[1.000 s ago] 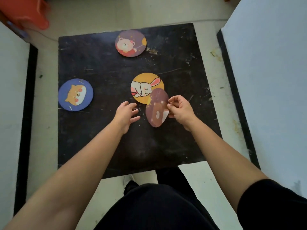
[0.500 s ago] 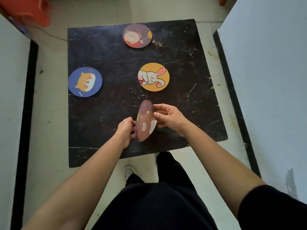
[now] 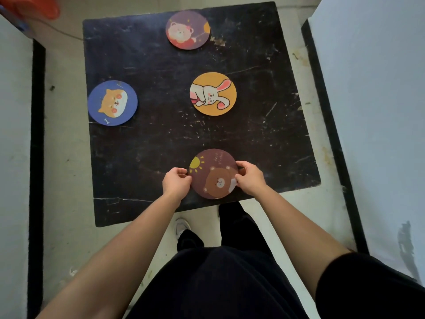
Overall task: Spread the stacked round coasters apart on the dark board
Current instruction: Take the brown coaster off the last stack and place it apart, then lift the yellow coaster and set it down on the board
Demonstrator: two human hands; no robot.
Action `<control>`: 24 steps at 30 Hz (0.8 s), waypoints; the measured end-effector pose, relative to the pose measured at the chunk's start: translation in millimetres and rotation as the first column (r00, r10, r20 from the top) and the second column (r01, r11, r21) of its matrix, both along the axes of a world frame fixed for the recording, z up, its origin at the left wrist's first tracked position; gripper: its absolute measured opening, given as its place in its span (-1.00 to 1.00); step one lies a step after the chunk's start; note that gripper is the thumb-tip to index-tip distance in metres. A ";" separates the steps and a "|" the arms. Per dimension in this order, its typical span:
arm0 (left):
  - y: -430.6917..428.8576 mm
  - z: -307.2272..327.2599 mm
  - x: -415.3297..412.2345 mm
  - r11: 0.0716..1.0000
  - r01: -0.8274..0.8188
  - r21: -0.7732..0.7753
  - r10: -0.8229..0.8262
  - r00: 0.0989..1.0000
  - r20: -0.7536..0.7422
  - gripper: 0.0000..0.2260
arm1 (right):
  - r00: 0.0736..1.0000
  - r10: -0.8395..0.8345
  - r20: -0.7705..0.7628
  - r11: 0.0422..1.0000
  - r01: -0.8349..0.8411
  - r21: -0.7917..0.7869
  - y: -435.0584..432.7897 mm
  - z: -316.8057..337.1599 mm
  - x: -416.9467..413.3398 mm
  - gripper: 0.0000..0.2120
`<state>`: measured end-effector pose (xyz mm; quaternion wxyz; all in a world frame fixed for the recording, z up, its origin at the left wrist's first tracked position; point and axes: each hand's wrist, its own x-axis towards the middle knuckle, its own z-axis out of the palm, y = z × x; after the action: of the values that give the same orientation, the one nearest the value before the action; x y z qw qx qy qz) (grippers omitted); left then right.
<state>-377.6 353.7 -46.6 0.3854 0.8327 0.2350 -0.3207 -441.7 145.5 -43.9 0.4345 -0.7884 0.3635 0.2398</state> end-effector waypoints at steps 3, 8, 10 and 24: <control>-4.0 -2.9 0.1 0.997 -0.013 0.070 0.011 1.000 0.027 -0.70 | 0.998 0.067 -0.003 0.994 -0.067 -0.092 1.7 -5.5 -0.6 -0.54; -7.6 -1.8 -0.8 0.996 0.037 0.085 -0.038 0.999 0.007 -0.80 | 0.960 0.271 -0.066 0.929 -0.279 -0.245 3.4 -5.4 1.0 -0.53; -6.9 -1.4 -3.5 0.994 0.053 0.095 -0.054 0.998 0.016 -0.80 | 0.949 0.303 -0.090 0.903 -0.316 -0.289 1.8 -4.7 1.7 -0.54; -20.0 16.7 44.1 0.989 0.150 0.007 -0.150 0.987 0.060 -0.62 | 0.955 0.291 -0.057 0.871 -0.289 -0.398 -37.4 13.5 50.5 -0.53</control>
<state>-333.5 333.7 -29.9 0.3659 0.8578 0.1604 -0.3234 -391.2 108.1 -30.4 0.2231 -0.9067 0.2817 0.2207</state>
